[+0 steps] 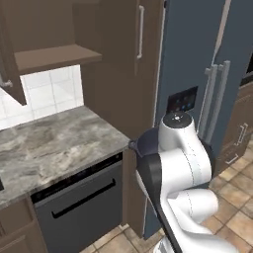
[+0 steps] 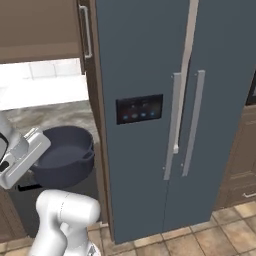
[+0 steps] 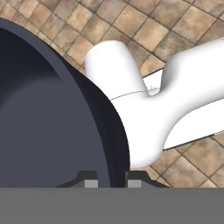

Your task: Pick the kettle from the cabinet and place it on a stove burner. Then pick the pot from the counter and place it on another stove burner. Finally, turn both burners on.

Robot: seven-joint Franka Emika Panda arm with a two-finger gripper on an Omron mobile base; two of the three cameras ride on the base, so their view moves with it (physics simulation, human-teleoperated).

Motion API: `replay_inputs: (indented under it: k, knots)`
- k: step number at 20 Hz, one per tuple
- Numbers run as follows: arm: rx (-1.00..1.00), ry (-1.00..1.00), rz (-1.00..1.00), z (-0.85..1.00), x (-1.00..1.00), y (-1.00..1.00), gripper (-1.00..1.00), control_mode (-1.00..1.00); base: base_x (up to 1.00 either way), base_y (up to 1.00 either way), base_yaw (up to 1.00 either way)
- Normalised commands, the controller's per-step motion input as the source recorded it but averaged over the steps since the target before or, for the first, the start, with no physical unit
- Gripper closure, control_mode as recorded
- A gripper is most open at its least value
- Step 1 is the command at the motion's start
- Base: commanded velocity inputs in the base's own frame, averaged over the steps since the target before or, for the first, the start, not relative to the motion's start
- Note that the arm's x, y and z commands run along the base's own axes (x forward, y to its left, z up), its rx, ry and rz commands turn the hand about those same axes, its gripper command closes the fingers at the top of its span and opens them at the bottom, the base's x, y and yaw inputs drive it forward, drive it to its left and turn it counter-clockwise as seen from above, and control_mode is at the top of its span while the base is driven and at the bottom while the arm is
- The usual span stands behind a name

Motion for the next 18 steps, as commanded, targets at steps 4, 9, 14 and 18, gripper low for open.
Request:
replay_inputs:
  k: [4,9,14,18]
  knots:
    - [0.0,0.0,0.0,0.0,0.0,0.0,1.0,1.0,-0.23,0.07,-0.4]
    - [0.0,0.0,0.0,0.0,0.0,0.0,1.0,1.0,-0.23,0.02,-0.39]
    - [0.0,0.0,0.0,0.0,0.0,0.0,1.0,1.0,-0.22,0.0,-0.4]
    - [0.0,0.0,0.0,0.0,0.0,0.0,1.0,1.0,-0.25,0.0,-0.42]
